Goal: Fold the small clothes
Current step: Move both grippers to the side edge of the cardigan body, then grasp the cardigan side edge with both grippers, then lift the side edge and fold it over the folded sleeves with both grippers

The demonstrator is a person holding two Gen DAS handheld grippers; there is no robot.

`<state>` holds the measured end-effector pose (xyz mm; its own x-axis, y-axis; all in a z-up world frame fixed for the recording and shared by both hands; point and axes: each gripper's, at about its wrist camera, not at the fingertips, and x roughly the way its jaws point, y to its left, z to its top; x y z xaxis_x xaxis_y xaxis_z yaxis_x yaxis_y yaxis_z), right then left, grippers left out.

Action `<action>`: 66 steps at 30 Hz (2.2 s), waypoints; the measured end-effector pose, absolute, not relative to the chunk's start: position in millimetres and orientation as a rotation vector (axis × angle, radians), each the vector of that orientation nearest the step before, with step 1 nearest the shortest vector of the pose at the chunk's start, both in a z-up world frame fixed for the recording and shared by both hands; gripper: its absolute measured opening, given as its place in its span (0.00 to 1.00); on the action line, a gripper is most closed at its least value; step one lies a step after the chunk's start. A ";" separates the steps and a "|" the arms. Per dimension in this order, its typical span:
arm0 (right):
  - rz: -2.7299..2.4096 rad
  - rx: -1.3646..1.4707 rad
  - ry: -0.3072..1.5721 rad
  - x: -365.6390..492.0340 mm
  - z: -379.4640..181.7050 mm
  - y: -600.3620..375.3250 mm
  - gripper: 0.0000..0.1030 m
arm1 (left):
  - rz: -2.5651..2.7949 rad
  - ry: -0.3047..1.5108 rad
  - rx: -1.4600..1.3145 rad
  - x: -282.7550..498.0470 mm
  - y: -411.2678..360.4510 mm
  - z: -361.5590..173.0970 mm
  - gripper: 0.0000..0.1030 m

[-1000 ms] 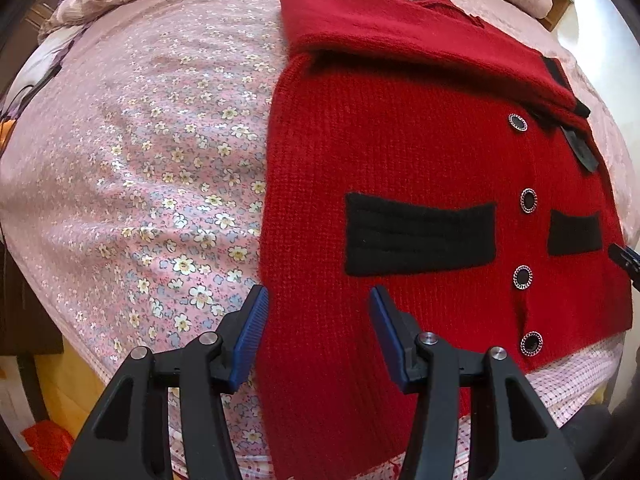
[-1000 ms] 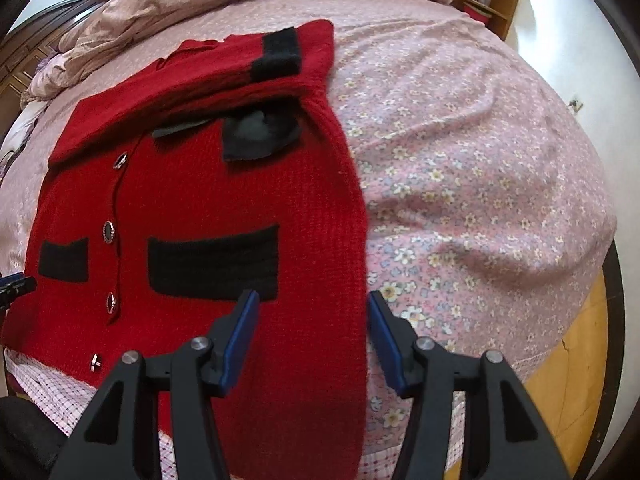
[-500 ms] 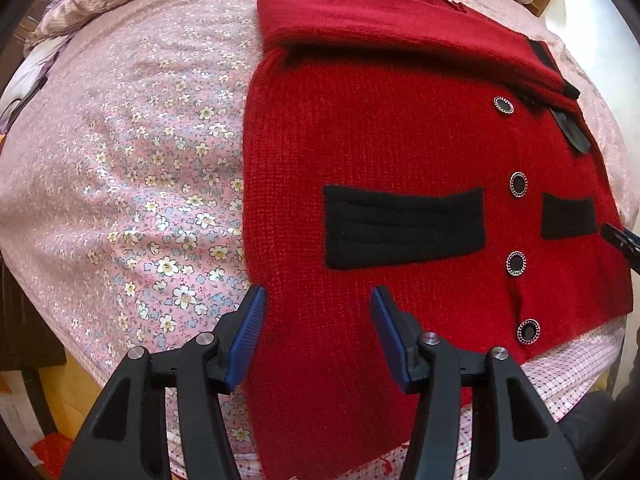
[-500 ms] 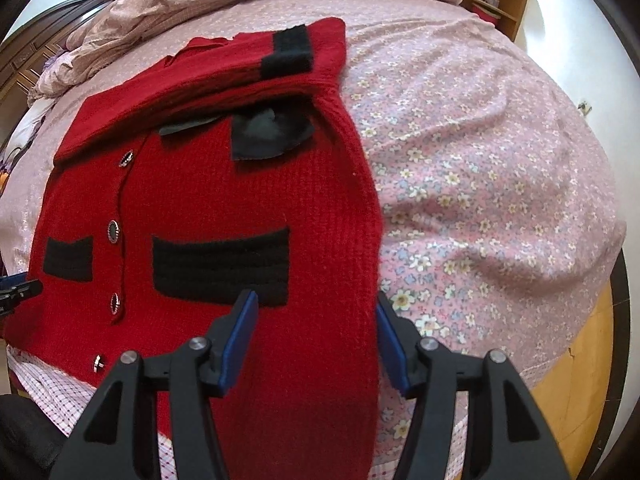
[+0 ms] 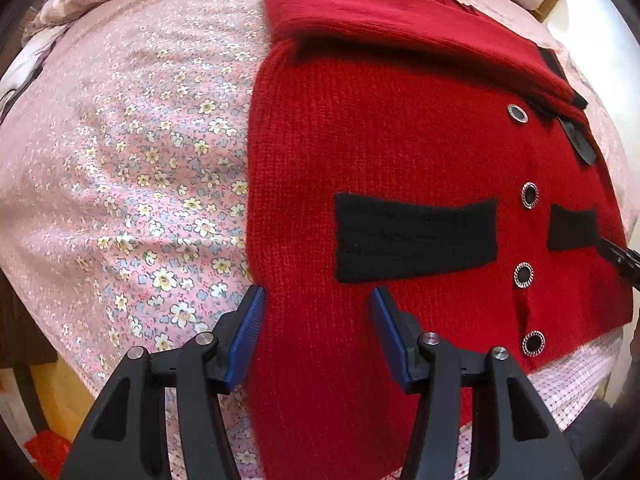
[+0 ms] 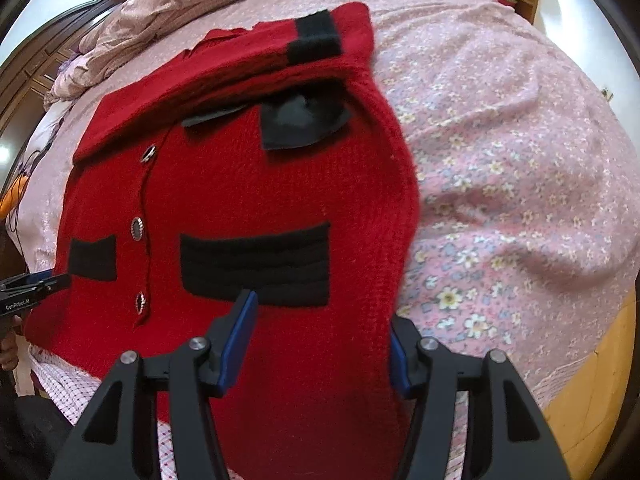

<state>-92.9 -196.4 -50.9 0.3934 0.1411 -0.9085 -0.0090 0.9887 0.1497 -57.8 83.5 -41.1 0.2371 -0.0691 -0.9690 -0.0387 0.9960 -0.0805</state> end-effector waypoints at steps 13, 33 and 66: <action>0.095 0.088 1.161 -93.6 -51.7 -182.7 0.48 | -0.016 1.338 -0.062 -69.1 63.3 -35.0 0.46; 0.080 0.049 1.128 -99.5 -50.6 -183.9 0.37 | 0.007 1.364 -0.010 -63.9 51.9 -44.3 0.46; 0.271 0.465 0.833 -98.2 19.9 -241.3 0.07 | -0.229 1.038 -0.423 -54.4 107.3 45.3 0.06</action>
<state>-98.2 -241.3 19.9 0.6465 0.4071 -0.6451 -0.0501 0.8665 0.4967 -54.4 107.3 45.3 0.4937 -0.3788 -0.7828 -0.0149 0.8963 -0.4431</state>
